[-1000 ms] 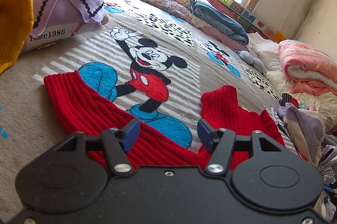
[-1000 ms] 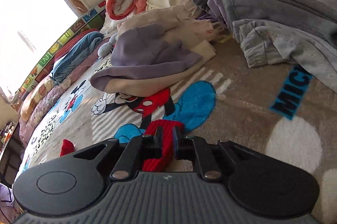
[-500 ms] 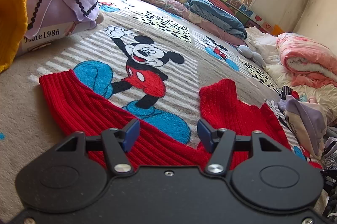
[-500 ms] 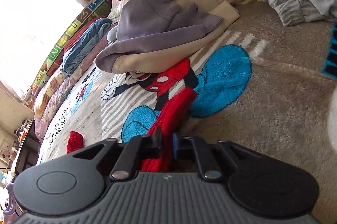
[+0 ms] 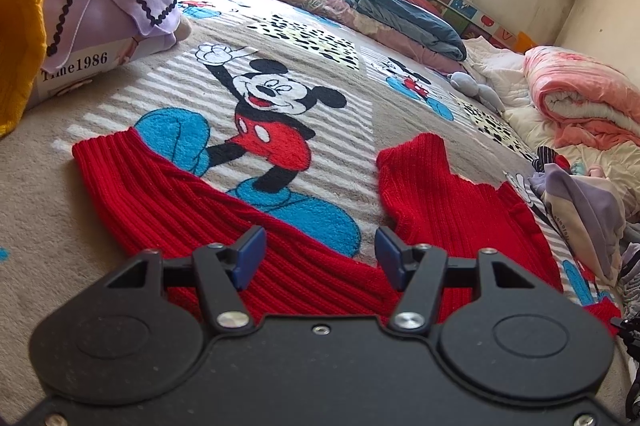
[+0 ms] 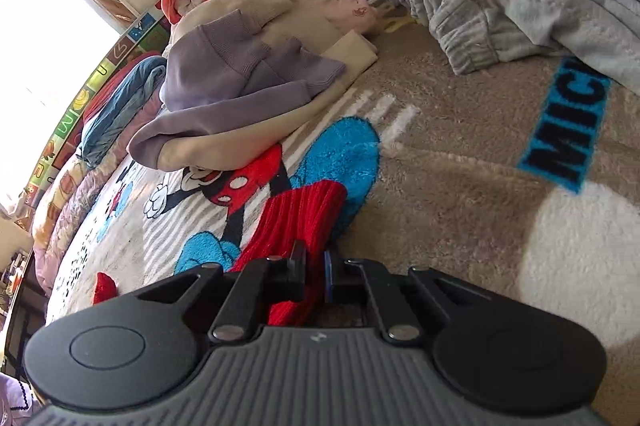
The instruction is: Fold clothes
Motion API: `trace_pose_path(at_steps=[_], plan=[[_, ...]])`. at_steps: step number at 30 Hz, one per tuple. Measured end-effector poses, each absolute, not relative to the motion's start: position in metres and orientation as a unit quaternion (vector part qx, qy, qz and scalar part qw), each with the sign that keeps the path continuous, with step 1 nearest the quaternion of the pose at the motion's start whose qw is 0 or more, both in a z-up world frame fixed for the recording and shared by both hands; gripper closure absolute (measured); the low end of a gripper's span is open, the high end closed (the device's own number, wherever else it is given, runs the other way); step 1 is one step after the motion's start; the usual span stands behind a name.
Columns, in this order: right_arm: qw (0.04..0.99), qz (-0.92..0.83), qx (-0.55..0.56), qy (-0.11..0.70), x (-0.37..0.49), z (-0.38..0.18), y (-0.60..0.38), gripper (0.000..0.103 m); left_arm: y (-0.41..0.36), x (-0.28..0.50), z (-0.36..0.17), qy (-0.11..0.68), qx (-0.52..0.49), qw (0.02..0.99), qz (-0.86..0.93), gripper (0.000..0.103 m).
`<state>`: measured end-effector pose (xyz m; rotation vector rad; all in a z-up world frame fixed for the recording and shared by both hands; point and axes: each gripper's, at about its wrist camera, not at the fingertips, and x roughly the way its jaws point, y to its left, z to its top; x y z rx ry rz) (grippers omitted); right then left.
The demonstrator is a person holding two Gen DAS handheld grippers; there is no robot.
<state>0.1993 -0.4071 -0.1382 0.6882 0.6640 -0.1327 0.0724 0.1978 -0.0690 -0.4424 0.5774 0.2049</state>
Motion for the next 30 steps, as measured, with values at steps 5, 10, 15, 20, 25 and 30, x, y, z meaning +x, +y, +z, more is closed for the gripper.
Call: trace_pose_path(at_steps=[5, 10, 15, 20, 25, 30], plan=[[0.907, -0.084, 0.313, 0.270, 0.184, -0.124, -0.407, 0.086, 0.195, 0.066, -0.061, 0.277, -0.215, 0.931, 0.101, 0.043], [0.917, 0.004, 0.323, 0.234, 0.181, -0.105, -0.389, 0.083, 0.183, 0.071, -0.048, 0.278, -0.218, 0.932, 0.076, 0.039], [0.918, 0.108, 0.293, 0.246, 0.203, -0.095, -0.347, 0.073, 0.170, 0.105, -0.043, 0.275, -0.226, 0.934, 0.037, 0.036], [0.910, 0.188, 0.249, 0.273, 0.236, -0.093, -0.305, 0.068, 0.180, 0.145, -0.057, 0.297, -0.248, 0.922, 0.029, 0.036], [0.887, 0.240, 0.241, 0.314, 0.274, -0.090, -0.271, 0.068, 0.203, 0.186, -0.071, 0.322, -0.304, 0.897, -0.014, 0.036], [0.875, 0.276, 0.206, 0.341, 0.299, -0.090, -0.228, 0.067, 0.221, 0.231, -0.088, 0.343, -0.348, 0.872, -0.040, 0.037]])
